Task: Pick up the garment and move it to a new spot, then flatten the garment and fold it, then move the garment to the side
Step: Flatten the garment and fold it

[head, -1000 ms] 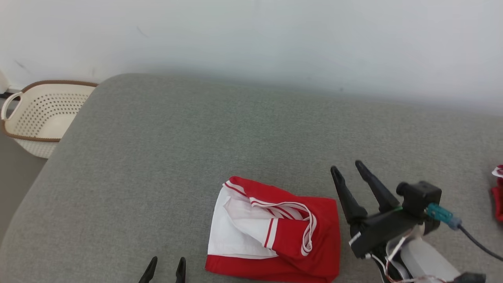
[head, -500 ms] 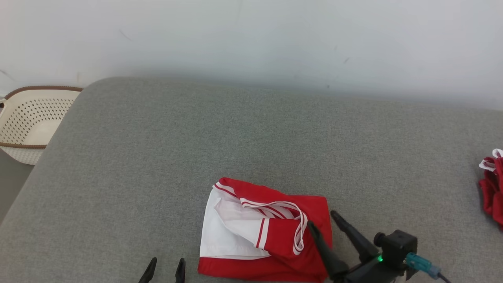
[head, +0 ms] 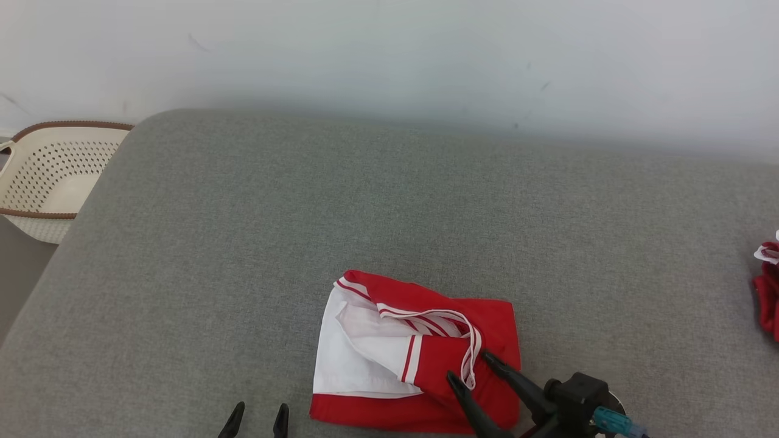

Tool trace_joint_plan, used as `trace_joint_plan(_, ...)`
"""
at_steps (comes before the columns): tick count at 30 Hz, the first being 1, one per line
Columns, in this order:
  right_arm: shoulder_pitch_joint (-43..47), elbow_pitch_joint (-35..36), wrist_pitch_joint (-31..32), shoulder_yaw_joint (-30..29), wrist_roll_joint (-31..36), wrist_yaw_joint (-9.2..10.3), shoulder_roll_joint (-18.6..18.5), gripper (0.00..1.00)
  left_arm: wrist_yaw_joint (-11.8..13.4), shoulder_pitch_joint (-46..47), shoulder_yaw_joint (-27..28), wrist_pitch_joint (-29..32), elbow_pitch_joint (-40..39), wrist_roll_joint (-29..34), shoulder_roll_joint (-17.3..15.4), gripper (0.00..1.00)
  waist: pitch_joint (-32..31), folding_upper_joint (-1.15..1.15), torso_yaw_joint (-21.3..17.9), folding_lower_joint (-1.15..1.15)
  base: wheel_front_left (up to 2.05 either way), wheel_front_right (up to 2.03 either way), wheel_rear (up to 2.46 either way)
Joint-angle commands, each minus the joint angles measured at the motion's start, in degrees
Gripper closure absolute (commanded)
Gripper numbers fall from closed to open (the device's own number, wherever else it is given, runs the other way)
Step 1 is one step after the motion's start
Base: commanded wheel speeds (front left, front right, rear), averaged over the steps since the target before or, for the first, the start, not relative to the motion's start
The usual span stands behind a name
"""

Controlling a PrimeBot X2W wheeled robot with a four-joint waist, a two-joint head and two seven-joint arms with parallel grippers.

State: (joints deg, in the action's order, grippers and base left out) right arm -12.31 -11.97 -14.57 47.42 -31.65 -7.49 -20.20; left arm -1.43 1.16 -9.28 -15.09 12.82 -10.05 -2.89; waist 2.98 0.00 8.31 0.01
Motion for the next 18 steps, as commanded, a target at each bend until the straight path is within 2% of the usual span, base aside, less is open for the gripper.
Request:
trace_joint_plan(1,-0.3,0.0,0.1,0.2,0.4,0.00,0.0,0.00,0.0,-0.2,0.1,-0.1,0.0,0.5,0.0,0.00,0.2,0.00,0.1,-0.01,0.00,0.00,0.00)
trace_joint_plan(6,-1.5,-1.8,1.1,0.0,3.0,0.00,0.7,0.00,0.1,0.5,-0.1,-0.1,0.0,0.4,0.0,0.00,0.9,0.00,0.4,-0.01,0.00,0.00,0.00)
trace_joint_plan(8,-1.6,-2.6,1.5,0.1,3.8,0.00,1.2,0.47,0.2,0.5,-0.2,-0.1,-0.1,0.1,0.0,0.00,1.1,0.00,0.5,-0.01,0.00,0.00,0.00)
trace_joint_plan(10,-2.3,-2.8,1.7,0.6,4.4,0.00,1.6,1.00,0.2,0.8,-0.3,-0.1,-0.1,-0.1,0.0,0.00,1.3,0.00,0.7,-0.01,0.00,0.00,0.00)
trace_joint_plan(18,-5.2,-0.9,1.5,3.5,4.0,0.00,1.0,1.00,0.2,1.3,-0.6,-0.1,-0.3,-0.4,0.0,0.00,1.8,0.00,1.5,-0.01,0.00,0.00,0.00)
